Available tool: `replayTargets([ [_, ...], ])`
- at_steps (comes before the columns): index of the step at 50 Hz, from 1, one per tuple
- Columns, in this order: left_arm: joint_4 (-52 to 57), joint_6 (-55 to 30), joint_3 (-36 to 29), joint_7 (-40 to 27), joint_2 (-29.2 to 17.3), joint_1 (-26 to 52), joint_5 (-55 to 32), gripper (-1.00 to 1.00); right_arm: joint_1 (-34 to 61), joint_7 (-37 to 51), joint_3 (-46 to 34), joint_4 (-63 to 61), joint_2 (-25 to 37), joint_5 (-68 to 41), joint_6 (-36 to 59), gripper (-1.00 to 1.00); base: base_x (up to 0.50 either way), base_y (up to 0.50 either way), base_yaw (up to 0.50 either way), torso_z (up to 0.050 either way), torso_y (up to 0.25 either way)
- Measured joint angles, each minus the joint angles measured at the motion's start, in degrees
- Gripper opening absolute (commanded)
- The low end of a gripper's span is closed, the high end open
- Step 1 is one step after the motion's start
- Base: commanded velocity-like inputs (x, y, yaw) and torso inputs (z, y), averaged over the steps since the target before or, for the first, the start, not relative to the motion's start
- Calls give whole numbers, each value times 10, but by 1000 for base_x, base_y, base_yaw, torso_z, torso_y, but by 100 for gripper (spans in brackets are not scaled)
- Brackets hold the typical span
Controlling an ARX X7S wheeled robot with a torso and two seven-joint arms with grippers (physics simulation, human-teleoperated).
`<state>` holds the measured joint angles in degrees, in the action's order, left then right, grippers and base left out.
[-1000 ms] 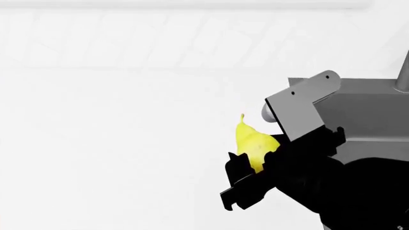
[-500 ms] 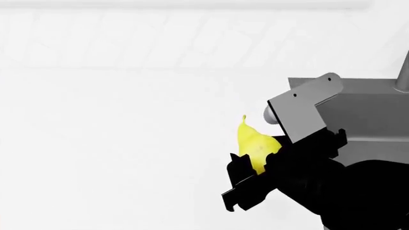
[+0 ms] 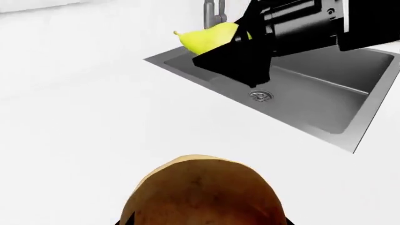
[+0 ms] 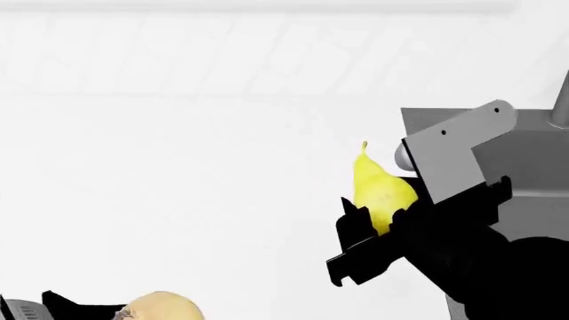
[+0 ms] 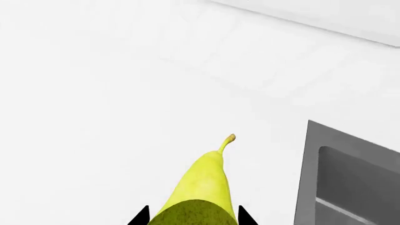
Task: There is a mixed pile of frozen fruits and vegetables on the counter. Locate all the frozen vegetables and place the items in a bowl on the counter. Take all the frozen fruits and defrost them in a running sink.
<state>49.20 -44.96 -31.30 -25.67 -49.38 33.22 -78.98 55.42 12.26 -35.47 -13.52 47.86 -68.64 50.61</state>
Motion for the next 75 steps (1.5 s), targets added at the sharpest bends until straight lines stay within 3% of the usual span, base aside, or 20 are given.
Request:
replayTargets([
  [16, 15, 22, 37, -27, -27, 21, -45, -100, -39, 21, 21, -19, 28, -16, -24, -100, 0, -11, 0, 0, 0],
  [75, 5, 28, 50, -39, -41, 45, -66, -100, -75, 30, 38, -30, 45, -18, -60, -100, 21, -498, 0, 0, 0],
])
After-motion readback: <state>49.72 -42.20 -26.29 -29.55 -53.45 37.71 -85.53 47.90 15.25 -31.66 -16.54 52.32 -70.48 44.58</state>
